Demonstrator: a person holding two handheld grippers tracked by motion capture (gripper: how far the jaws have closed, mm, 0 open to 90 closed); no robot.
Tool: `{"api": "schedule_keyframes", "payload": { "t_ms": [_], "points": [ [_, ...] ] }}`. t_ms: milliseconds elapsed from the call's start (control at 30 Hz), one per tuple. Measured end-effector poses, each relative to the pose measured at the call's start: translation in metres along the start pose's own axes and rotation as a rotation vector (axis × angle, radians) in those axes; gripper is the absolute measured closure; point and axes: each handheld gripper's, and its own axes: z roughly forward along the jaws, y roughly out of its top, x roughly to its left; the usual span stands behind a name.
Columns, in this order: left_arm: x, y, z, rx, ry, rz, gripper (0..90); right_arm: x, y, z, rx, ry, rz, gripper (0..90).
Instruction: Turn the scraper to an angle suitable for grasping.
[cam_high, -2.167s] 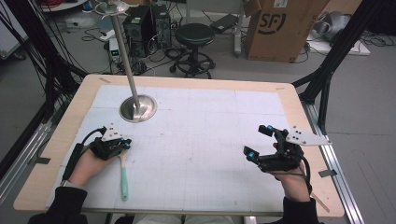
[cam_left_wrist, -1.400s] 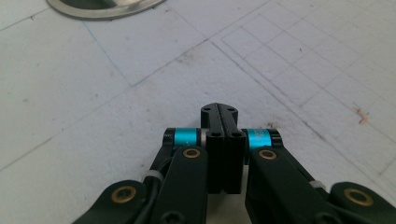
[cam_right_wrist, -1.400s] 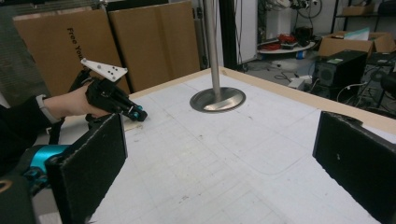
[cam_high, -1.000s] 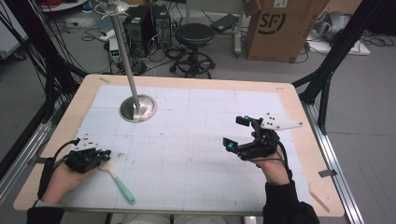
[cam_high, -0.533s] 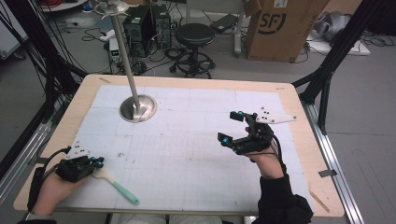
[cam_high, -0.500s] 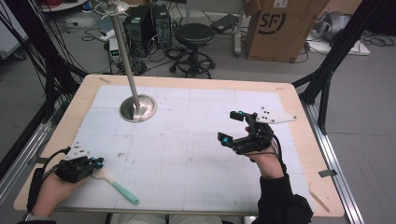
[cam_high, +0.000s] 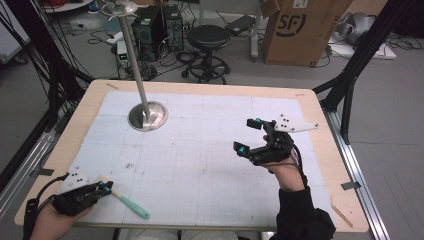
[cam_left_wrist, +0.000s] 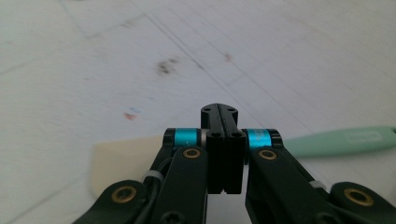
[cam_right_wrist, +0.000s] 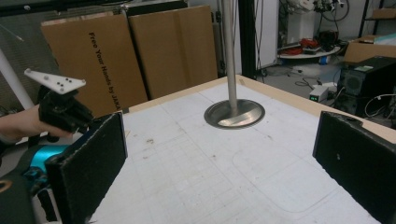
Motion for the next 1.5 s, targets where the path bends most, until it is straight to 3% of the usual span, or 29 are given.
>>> {"api": "schedule_keyframes", "payload": {
  "t_ms": [233,367,600,933,1500],
  "points": [
    [-0.020,-0.014,-0.001,0.032,-0.060,0.048,89.9,-0.001,0.001,-0.003,-0.014,-0.009,0.005,1.8],
    [-0.023,-0.018,0.005,0.070,-0.080,0.069,89.9,0.000,0.000,-0.001,-0.005,-0.003,-0.002,1.8],
    [-0.026,-0.013,0.014,0.057,-0.105,0.069,89.9,0.001,-0.002,0.000,0.008,-0.008,-0.002,1.8],
    [-0.027,0.001,0.034,0.043,-0.090,0.070,89.9,0.003,-0.005,-0.004,0.018,-0.019,-0.004,1.8],
    [-0.009,0.030,0.076,0.013,-0.042,0.043,89.8,0.004,-0.010,-0.017,0.023,-0.050,0.007,1.8]
  ]
}}
